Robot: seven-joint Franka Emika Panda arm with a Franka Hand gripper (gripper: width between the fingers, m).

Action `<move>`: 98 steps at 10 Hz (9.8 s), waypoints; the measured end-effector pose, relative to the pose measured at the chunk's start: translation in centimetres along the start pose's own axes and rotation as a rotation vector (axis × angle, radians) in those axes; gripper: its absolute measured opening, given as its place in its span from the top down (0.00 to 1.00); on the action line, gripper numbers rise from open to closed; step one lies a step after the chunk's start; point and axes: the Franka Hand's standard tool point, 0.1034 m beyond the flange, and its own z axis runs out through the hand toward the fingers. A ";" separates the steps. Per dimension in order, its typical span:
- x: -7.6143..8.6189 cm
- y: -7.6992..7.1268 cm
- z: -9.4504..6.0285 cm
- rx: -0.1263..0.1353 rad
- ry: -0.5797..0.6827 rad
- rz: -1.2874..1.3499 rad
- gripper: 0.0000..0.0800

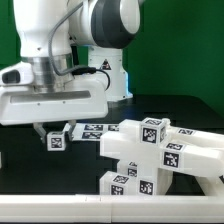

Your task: Assemble chair

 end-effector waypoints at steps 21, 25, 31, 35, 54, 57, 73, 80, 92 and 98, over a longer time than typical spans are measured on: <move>-4.5 3.4 1.8 -0.117 -0.173 -1.213 0.22; -2.5 2.0 0.6 -0.116 -0.158 -0.572 0.19; -2.1 1.7 0.5 -0.093 -0.153 0.013 0.19; -1.7 3.9 0.8 -0.067 -0.157 0.268 0.19; -3.2 3.7 2.2 0.165 -0.931 0.554 0.19; -4.1 3.3 2.7 0.159 -0.937 0.568 0.19; 0.7 0.8 -8.0 0.143 -0.803 0.461 0.64; 5.2 -2.1 -14.3 0.047 -0.299 0.388 0.64; 12.9 -13.8 -12.9 -0.134 0.390 0.271 0.64; 14.0 -14.9 -12.2 -0.138 0.447 0.262 0.64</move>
Offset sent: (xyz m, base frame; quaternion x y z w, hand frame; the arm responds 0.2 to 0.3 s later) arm 0.0000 0.0000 0.0000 0.0000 0.0000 -0.1938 0.9810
